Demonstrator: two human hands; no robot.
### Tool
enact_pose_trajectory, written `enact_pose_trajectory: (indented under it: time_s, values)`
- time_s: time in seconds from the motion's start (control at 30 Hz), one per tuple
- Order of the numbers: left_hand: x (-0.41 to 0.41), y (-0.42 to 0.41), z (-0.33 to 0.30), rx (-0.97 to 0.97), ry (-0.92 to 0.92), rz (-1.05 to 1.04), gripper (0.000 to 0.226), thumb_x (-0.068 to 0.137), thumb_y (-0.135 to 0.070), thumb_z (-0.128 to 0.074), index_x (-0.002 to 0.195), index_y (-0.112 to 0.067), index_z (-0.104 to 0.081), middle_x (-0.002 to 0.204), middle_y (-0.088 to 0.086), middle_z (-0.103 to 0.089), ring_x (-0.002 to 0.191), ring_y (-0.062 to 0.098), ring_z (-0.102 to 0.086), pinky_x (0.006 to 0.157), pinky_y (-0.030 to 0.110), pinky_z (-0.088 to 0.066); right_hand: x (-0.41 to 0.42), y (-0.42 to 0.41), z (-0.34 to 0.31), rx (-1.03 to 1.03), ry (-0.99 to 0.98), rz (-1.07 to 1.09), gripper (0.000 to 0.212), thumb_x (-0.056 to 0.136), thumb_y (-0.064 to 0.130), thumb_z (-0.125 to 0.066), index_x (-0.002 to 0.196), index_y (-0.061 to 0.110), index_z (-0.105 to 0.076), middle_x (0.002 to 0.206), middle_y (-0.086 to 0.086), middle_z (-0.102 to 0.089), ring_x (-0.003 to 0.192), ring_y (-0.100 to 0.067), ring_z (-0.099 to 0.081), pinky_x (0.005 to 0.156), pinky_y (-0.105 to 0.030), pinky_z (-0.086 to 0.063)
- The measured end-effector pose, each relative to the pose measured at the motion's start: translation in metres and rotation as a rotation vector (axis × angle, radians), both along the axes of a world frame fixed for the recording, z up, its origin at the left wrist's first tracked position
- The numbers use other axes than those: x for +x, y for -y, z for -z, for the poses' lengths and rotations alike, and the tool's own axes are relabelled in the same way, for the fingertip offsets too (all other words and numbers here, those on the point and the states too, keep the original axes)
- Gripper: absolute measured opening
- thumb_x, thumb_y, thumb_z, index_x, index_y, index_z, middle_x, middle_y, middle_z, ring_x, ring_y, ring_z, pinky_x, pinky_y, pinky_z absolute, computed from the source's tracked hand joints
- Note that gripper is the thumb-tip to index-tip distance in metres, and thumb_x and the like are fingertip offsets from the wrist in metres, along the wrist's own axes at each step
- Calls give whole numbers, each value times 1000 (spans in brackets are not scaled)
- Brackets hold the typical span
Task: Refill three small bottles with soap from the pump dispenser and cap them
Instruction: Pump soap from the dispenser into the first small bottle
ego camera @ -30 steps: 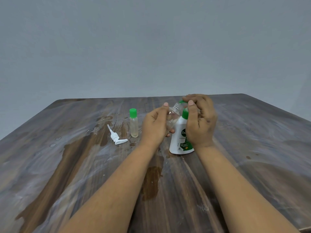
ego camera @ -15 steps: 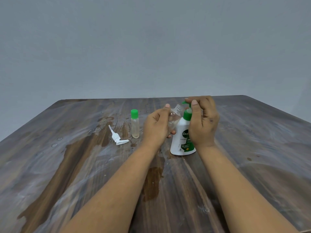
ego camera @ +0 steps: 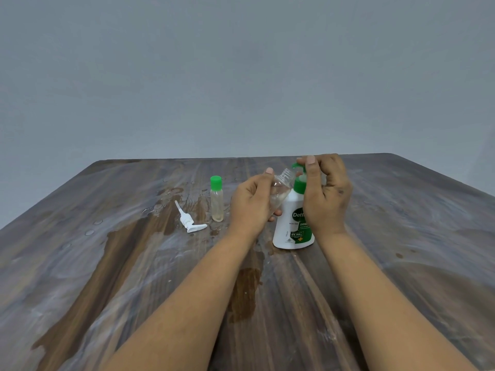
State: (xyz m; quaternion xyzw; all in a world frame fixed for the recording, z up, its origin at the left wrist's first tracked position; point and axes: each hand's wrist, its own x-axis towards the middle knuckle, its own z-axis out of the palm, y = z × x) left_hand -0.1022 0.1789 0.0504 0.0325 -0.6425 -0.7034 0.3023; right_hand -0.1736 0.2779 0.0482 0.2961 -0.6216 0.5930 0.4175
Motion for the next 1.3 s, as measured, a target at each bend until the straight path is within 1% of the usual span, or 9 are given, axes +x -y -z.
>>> enact_pose_trajectory:
  time_s: [0.1,0.2,0.3,0.37,0.53,0.83,0.93,1.03,1.3]
  values:
    - [0,0,1,-4,4,-2,43,101,-41,-48,62,-40,-67,85,10,-73,43,15,-59,38,19,-39,-1,0,0,14,6,1,27,99,21,-50,85,11,-71,82,-6,-62,81,5,-55,71,-14,-42]
    - [0,1,1,-3,-2,-1,44,101,-40,-48,61,-41,-67,85,11,-73,42,14,-59,37,18,-39,-2,0,-1,16,15,-8,24,97,20,-51,81,16,-69,79,-3,-60,77,5,-54,69,-12,-41]
    - [0,1,0,-1,-8,6,45,101,-39,-48,60,-41,-67,85,12,-73,42,14,-59,37,18,-39,-2,0,-1,6,25,-16,21,96,14,-54,80,19,-67,78,-6,-60,76,4,-54,67,-13,-41]
    - [0,1,0,-5,-10,6,46,101,-39,-48,60,-41,-67,85,12,-73,42,15,-58,37,18,-40,-1,0,-1,-2,19,-13,21,97,16,-53,82,18,-68,79,-7,-62,77,3,-54,68,-16,-43]
    - [0,1,0,-3,1,3,44,101,-39,-48,61,-40,-68,86,9,-74,42,14,-58,38,18,-39,0,1,-2,-34,37,-20,22,98,23,-50,84,21,-67,81,-6,-64,81,5,-55,73,-11,-41]
    - [0,1,1,3,-3,8,44,101,-40,-49,61,-39,-68,85,9,-73,42,14,-59,37,18,-39,-2,0,-2,-1,53,-34,22,95,13,-55,77,19,-67,76,0,-58,75,2,-55,67,-9,-39]
    - [0,1,0,4,-4,13,43,101,-40,-49,61,-40,-67,86,11,-73,42,14,-58,38,18,-39,0,1,-1,-19,33,-31,24,98,18,-52,81,15,-69,78,-5,-61,78,0,-55,68,-15,-42]
    - [0,0,0,4,-11,16,44,101,-39,-48,61,-40,-67,86,14,-72,42,14,-58,38,18,-39,1,0,0,-22,19,-33,21,99,17,-53,85,18,-69,81,-6,-64,81,-1,-57,71,-19,-45]
    - [-1,1,1,6,-4,14,43,100,-40,-49,61,-39,-68,86,14,-73,43,15,-59,38,18,-39,-1,0,-3,-1,43,-24,22,95,12,-55,77,20,-66,76,0,-59,75,4,-54,66,-13,-41]
